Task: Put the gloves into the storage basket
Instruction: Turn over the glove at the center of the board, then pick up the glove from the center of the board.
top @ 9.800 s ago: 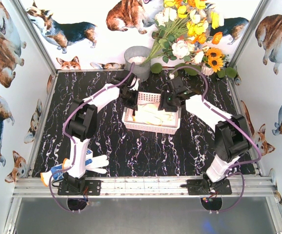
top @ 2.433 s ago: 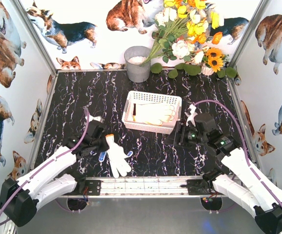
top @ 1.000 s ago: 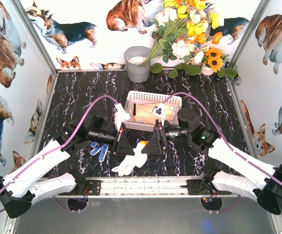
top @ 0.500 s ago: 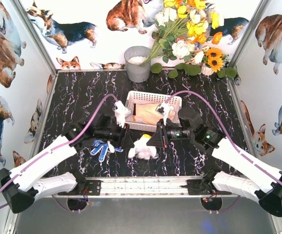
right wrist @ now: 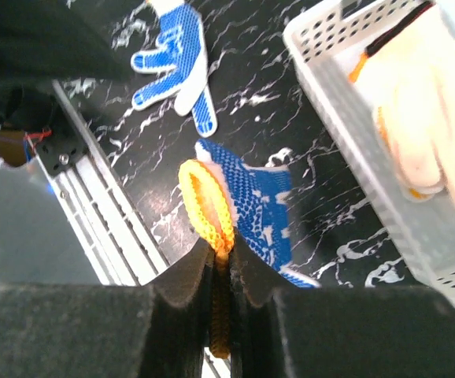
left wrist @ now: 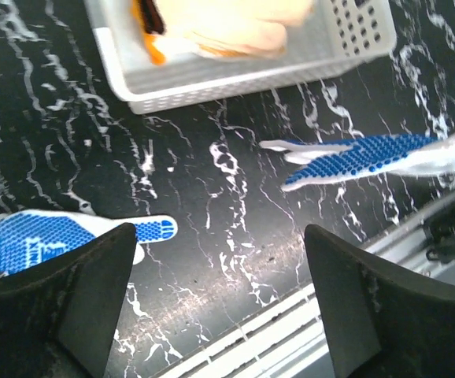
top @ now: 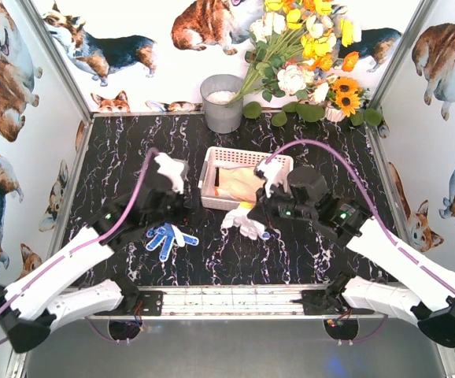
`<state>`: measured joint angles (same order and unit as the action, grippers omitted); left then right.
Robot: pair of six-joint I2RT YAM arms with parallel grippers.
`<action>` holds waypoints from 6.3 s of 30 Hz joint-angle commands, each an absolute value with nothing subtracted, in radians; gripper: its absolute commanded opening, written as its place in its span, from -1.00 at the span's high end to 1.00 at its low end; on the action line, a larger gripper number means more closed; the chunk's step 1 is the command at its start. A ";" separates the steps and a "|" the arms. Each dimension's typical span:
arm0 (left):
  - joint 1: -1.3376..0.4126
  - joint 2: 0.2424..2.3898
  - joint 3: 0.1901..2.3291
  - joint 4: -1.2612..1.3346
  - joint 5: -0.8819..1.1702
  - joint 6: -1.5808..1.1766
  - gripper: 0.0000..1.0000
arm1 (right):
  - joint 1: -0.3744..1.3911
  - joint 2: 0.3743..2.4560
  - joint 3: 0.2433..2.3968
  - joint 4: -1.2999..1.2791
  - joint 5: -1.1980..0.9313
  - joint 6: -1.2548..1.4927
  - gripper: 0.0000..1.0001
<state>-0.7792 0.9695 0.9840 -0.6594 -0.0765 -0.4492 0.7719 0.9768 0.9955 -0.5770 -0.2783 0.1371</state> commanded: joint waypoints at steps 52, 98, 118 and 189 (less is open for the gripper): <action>-0.999 1.039 0.409 -0.002 0.232 -0.977 -0.02 | 1.217 1.052 0.442 -0.172 0.020 1.051 0.48; -0.506 0.843 0.538 -0.561 -0.074 -0.741 -0.28 | 1.009 1.279 0.575 -0.051 0.075 0.787 0.11; -0.113 1.258 0.645 -0.444 -0.196 -0.637 -0.18 | 1.009 0.867 0.479 -0.223 0.088 0.784 -0.27; -0.508 0.858 0.813 -0.299 0.431 -0.522 1.00 | 0.877 0.918 0.831 -0.216 -0.139 0.745 -0.71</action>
